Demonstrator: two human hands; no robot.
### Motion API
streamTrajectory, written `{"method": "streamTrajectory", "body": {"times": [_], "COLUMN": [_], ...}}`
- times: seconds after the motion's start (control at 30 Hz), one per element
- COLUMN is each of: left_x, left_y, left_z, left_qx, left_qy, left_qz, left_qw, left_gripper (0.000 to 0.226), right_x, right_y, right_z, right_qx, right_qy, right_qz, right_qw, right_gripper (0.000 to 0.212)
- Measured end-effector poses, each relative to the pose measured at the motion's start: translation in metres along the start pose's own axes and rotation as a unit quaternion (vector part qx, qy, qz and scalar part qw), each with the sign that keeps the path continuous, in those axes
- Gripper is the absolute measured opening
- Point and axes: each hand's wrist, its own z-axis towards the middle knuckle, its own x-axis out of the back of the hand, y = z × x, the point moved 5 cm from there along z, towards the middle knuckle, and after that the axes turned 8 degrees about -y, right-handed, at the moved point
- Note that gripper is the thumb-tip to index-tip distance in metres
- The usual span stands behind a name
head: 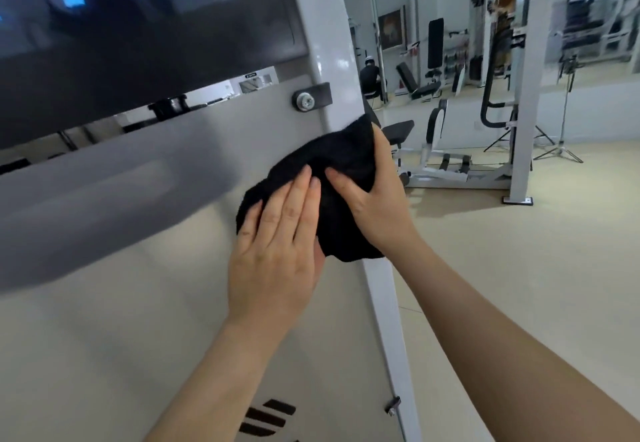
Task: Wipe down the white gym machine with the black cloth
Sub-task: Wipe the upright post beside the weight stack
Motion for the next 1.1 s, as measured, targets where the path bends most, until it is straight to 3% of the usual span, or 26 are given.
{"method": "streamTrajectory", "body": {"times": [0.07, 0.2, 0.33, 0.43, 0.5, 0.6, 0.73, 0.8, 0.87, 0.93, 1.03, 1.1], "left_x": [-0.021, -0.064, -0.101, -0.112, -0.107, -0.087, -0.036, -0.025, -0.035, -0.058, -0.087, -0.086], "left_y": [0.012, 0.049, 0.078, 0.099, 0.112, 0.116, 0.073, 0.057, 0.059, 0.075, 0.102, 0.102], "left_z": [-0.017, -0.055, -0.100, -0.118, -0.119, -0.106, -0.052, -0.041, -0.047, -0.069, -0.100, -0.110], "left_qx": [-0.009, -0.036, -0.035, -0.001, 0.031, 0.086, 0.201, 0.241, 0.264, 0.278, 0.291, 0.306], "left_qy": [-0.037, -0.092, -0.178, -0.220, -0.222, -0.196, -0.062, -0.018, -0.037, -0.100, -0.230, -0.242], "left_qz": [0.002, -0.019, -0.083, -0.108, -0.118, -0.136, -0.112, -0.096, -0.105, -0.113, -0.138, -0.167], "left_qw": [0.999, 0.995, 0.980, 0.969, 0.967, 0.967, 0.971, 0.966, 0.958, 0.949, 0.918, 0.906], "left_gripper": [0.065, 0.064, 0.066, 0.061, 0.062, 0.065, 0.047, 0.042, 0.040, 0.041, 0.038, 0.028], "right_x": [0.001, 0.015, 0.032, 0.044, 0.050, 0.045, 0.026, 0.020, 0.018, 0.021, 0.034, 0.047], "right_y": [0.028, 0.098, 0.148, 0.168, 0.170, 0.139, 0.072, 0.075, 0.102, 0.136, 0.168, 0.165], "right_z": [-0.018, -0.066, -0.108, -0.119, -0.109, -0.076, -0.022, -0.022, -0.041, -0.070, -0.102, -0.095], "right_qx": [-0.037, -0.154, -0.260, -0.309, -0.301, -0.239, -0.099, -0.074, -0.105, -0.154, -0.221, -0.214], "right_qy": [0.009, -0.061, -0.139, -0.206, -0.242, -0.267, -0.269, -0.263, -0.266, -0.288, -0.343, -0.349], "right_qz": [0.033, 0.045, 0.003, -0.001, -0.028, -0.002, 0.094, 0.061, 0.023, 0.002, -0.086, -0.174], "right_qw": [0.999, 0.985, 0.956, 0.928, 0.922, 0.934, 0.954, 0.960, 0.958, 0.945, 0.909, 0.896], "right_gripper": [0.052, 0.036, 0.045, 0.070, 0.081, 0.077, 0.061, 0.073, 0.090, 0.092, 0.062, 0.043]}}
